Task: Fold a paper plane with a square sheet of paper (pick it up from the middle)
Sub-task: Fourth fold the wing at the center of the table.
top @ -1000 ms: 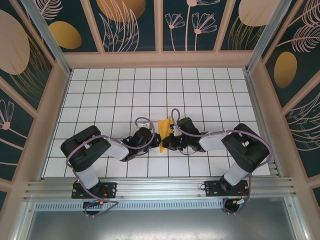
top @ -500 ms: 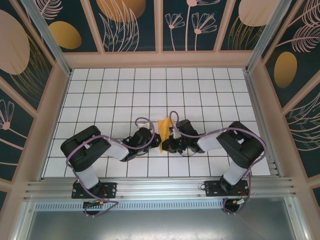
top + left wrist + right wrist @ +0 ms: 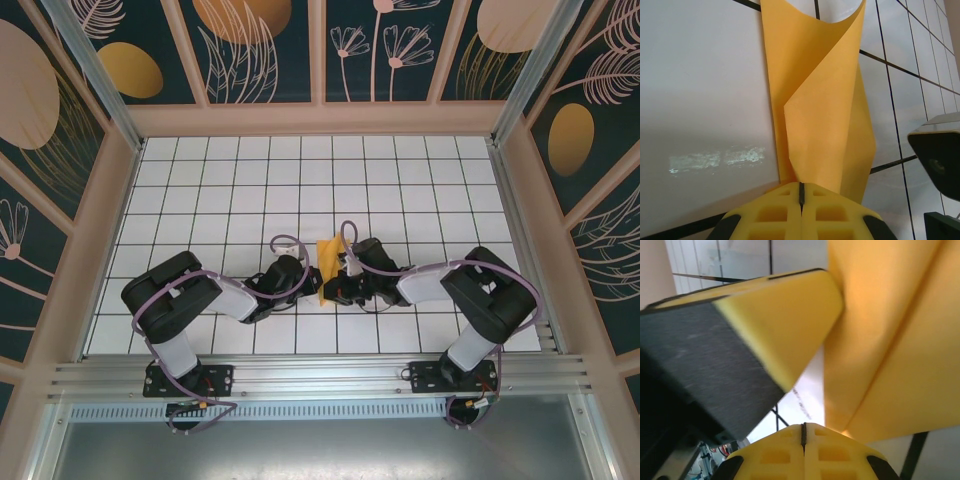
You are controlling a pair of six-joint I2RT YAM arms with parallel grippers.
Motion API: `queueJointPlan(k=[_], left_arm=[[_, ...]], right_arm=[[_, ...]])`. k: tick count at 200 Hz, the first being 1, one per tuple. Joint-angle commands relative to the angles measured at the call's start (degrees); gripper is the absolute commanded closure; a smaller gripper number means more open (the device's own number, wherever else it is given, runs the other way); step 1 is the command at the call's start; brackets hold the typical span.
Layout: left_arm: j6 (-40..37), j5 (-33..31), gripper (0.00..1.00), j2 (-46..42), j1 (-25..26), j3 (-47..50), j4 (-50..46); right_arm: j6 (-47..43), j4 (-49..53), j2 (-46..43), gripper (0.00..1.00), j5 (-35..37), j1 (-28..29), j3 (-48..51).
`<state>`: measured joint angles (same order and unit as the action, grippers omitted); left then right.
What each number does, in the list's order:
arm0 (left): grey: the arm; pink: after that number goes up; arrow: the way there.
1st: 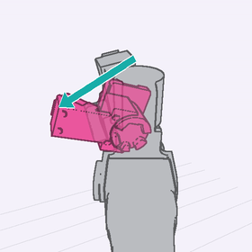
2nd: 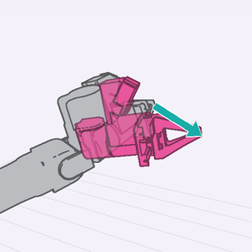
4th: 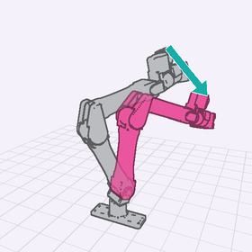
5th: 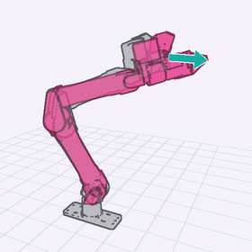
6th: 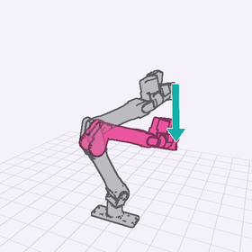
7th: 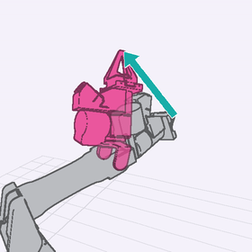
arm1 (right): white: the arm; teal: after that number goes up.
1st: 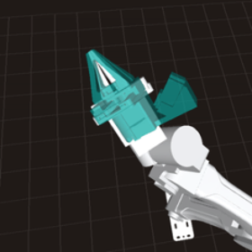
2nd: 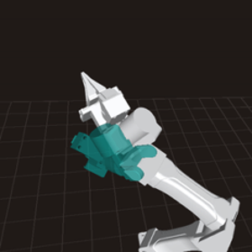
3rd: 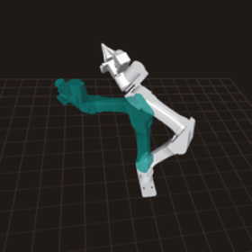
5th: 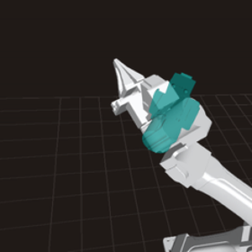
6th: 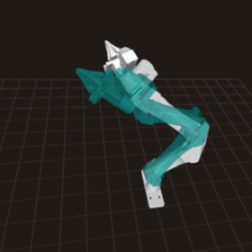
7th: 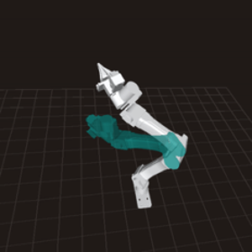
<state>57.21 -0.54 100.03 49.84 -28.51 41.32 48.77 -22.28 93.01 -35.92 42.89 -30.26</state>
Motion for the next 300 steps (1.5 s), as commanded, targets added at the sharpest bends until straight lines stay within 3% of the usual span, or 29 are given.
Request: queueJointPlan(k=[1,84,125,156,234,300], left_arm=[[-1.21,-1.05,1.0,0.43,-0.28,0.83,-3.7],[-1.14,-0.87,1.0,0.63,-0.27,0.61,-4.03],[-1.14,-1.02,1.0,0.61,-0.34,0.57,-4.39],[-1.09,-1.02,1.0,0.24,-0.29,0.48,-4.76],[-2.18,-1.55,1.0,0.6,-0.28,-1.49,-8.27],[-2.36,-1.96,1.0,1.15,-0.29,-2.85,-10.91]], right_arm=[[-0.4,1.01,-0.53,0.95,-0.37,0.72,0.14],[-0.89,2.99,5.96,0.95,2.09,1.67,-1.03],[-2.81,6.16,-2.47,0.95,2.81,0.56,-2.15],[-5.19,8.91,-6.87,0.95,4.02,-4.95,-2.53],[-6.77,7.08,1.19,0.95,1.63,-7.65,-9.48],[-6.2,4.93,5.7,0.96,1.69,-7.67,-8.8]])
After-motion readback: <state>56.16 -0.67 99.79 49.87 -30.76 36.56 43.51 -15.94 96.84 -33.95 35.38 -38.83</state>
